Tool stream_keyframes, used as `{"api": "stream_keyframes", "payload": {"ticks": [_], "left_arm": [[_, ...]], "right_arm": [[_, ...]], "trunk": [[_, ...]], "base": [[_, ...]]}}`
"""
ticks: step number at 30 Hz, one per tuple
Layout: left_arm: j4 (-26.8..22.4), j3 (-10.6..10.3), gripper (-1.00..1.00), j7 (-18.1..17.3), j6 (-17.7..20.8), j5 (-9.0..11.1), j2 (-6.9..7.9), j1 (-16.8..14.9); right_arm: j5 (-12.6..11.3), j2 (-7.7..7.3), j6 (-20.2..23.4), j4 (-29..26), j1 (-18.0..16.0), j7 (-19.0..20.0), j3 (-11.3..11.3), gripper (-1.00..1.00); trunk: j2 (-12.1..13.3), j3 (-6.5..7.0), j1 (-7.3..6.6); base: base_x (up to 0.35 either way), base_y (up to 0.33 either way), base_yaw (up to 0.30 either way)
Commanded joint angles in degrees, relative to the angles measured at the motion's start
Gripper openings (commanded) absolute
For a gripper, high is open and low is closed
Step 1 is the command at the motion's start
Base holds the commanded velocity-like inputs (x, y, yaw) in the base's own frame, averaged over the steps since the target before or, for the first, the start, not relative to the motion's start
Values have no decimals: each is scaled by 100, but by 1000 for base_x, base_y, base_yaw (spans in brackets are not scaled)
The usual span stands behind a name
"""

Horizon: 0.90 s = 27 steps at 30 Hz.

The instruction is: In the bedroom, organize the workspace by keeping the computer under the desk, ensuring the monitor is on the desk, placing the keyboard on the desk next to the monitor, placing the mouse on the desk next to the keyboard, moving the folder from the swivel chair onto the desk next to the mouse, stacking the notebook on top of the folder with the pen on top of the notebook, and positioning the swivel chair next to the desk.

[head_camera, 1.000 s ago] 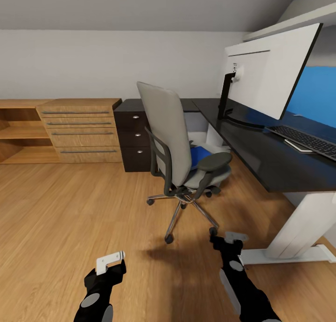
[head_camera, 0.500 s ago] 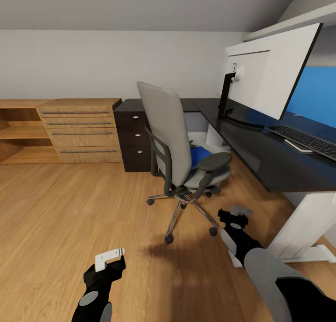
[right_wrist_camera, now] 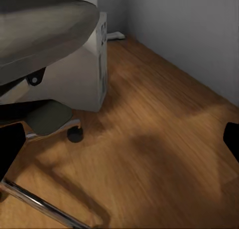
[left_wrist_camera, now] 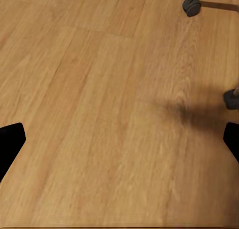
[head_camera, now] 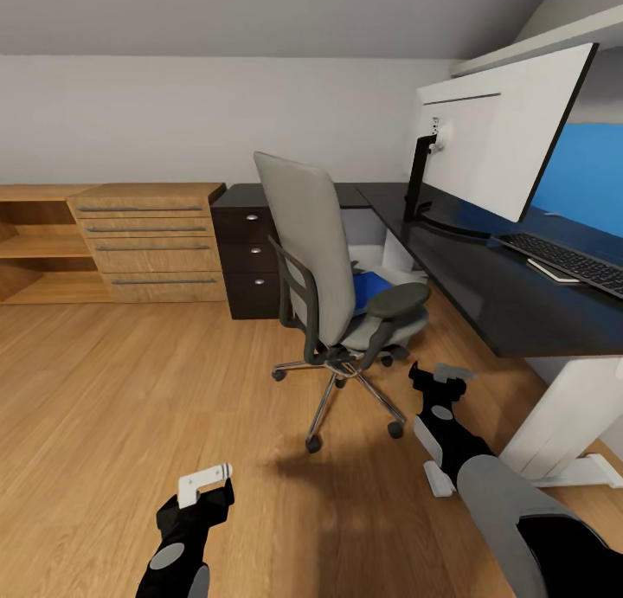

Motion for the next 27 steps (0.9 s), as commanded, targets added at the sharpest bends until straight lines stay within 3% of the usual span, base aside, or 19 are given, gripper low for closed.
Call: {"api": "stream_keyframes", "payload": {"ticks": [1, 14, 21, 27], "left_arm": [[3, -8, 100, 46, 12, 53, 1, -1], [44, -5, 100, 26, 9, 44, 1, -1], [106, -8, 100, 31, 3, 43, 1, -1], [139, -8, 100, 32, 6, 44, 1, -1]], "right_arm": [[-58, -2, -59, 4, -3, -10, 30, 100], [-73, 41, -323, 22, 7, -15, 42, 100], [-63, 290, -352, 1, 7, -63, 31, 100], [-59, 301, -356, 19, 7, -64, 25, 100]], "trunk": [[-2, -4, -1], [-2, -4, -1], [-2, -4, -1], [-2, -4, -1]], "base": [[0, 0, 0], [37, 0, 0], [243, 0, 0], [85, 0, 0]]}}
